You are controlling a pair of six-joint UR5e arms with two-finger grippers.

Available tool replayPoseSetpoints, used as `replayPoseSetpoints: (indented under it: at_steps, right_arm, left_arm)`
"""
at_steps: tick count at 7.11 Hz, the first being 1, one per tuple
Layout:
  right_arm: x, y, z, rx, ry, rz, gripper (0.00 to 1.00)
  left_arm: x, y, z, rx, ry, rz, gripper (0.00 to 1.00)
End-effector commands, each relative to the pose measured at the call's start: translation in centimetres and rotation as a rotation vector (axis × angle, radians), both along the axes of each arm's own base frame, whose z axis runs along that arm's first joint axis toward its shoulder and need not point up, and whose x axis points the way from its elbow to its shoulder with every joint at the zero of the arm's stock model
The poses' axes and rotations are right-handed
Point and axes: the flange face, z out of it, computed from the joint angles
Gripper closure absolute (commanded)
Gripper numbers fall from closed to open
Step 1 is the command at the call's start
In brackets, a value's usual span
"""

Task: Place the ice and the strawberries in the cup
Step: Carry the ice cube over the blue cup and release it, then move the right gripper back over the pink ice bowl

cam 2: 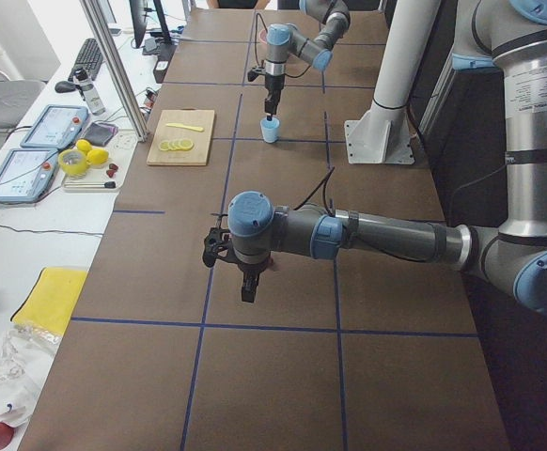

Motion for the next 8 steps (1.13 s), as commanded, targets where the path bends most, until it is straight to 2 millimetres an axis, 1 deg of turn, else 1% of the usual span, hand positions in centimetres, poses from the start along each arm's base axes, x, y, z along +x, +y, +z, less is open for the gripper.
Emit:
replayPoseSetpoints:
  at_steps: [1,2,3,4,5,6,7,8]
  right_arm:
    - [2.8,-1.2,-0.7,0.0,-0.02,0.027,0.14]
    - [7.5,-2.4,0.8,-0.032,0.0,0.051,0.14]
    - [13.3,-3.4,3.3,-0.067,0.03,0.084,0.14]
    - [19.2,-3.5,6.3,-0.044,0.045,0.082,0.13]
    - [24.8,-2.5,12.0,-0.017,0.104,0.052,0.13]
    - [30.3,-1.5,17.4,0.043,0.169,-0.012,0.13]
    - [34.8,-0.8,22.6,0.094,0.235,-0.093,0.13]
    - [38.9,0.0,27.2,0.128,0.296,-0.154,0.11]
  left_arm:
    - [0.0,0.0,-0.1,0.001,-0.006,-0.002,0.0]
    - [-0.1,0.0,0.1,0.002,-0.018,-0.001,0.0]
    - [-0.3,0.0,0.2,0.004,-0.041,-0.004,0.0]
    - [-0.4,0.0,0.2,0.008,-0.06,-0.007,0.0]
    - [-0.4,-0.1,0.1,0.008,-0.059,-0.009,0.0]
    - [-0.4,0.0,0.1,0.009,-0.059,-0.009,0.0]
    - [-0.4,0.2,0.1,0.009,-0.054,-0.008,0.0]
    - [-0.4,0.2,0.0,0.009,-0.054,-0.008,0.0]
